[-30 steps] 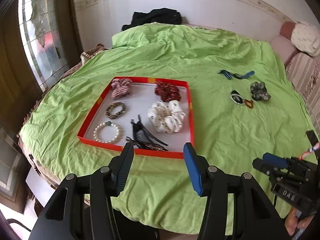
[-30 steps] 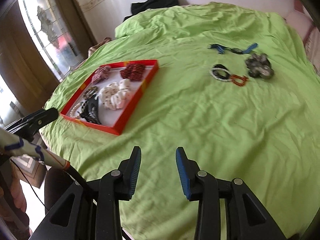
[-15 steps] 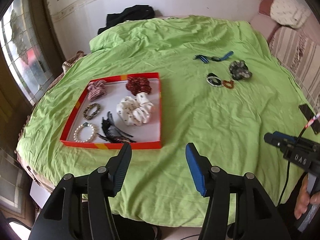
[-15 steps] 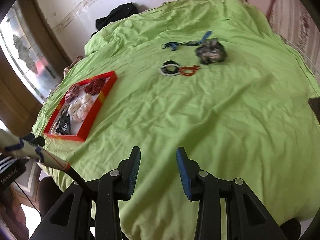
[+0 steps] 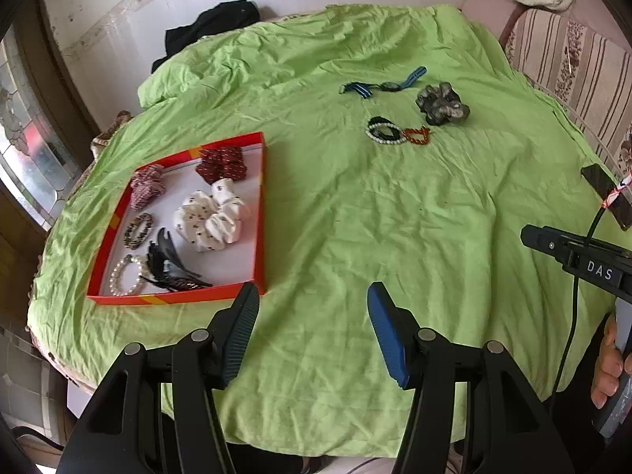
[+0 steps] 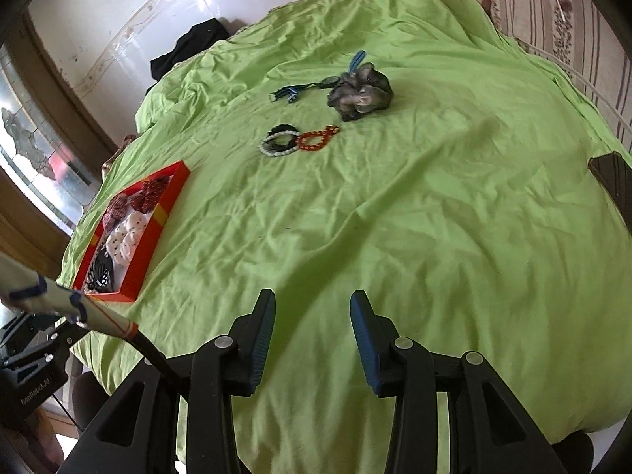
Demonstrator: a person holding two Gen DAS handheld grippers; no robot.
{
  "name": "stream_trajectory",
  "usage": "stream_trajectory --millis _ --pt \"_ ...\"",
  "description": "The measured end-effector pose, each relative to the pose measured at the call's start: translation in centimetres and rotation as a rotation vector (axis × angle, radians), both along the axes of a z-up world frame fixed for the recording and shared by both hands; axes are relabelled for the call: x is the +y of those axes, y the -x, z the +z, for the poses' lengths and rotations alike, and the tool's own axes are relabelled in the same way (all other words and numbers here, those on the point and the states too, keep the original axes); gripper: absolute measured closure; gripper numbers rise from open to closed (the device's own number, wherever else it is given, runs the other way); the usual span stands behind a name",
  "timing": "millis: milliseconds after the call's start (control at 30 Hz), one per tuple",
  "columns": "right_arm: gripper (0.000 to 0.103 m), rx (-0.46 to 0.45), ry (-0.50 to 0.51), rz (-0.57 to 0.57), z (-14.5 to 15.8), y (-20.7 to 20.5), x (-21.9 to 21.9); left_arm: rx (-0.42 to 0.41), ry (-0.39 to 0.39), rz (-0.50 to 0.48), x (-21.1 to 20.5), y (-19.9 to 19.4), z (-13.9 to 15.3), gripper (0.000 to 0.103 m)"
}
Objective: Organize jewelry
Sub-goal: 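Move both open tools back over the remaining accessories on the bed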
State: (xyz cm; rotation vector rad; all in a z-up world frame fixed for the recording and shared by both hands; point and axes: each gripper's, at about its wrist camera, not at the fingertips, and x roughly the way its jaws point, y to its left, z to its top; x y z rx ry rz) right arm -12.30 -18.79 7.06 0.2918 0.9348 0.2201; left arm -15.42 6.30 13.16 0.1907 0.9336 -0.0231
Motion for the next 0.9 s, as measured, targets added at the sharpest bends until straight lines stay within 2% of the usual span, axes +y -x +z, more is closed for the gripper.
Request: stream_trajectory --millis 567,767,900 --pt "0.06 0.031 0.023 -0.019 -0.8 -3.4 -1.1 0.086 0.031 -0.018 -1.3 -4.2 -3.0 0.047" --pt "0.06 0.016 0.051 0.008 -0.1 -7.2 -0.1 0.1 0.102 0.01 -0.4 -5.9 -3.8 0.047" --pt "0.06 -0.003 0.078 0.018 0.2 -11.3 0.8 0.109 0.151 0.023 0.3 -6.8 -4.3 0.047"
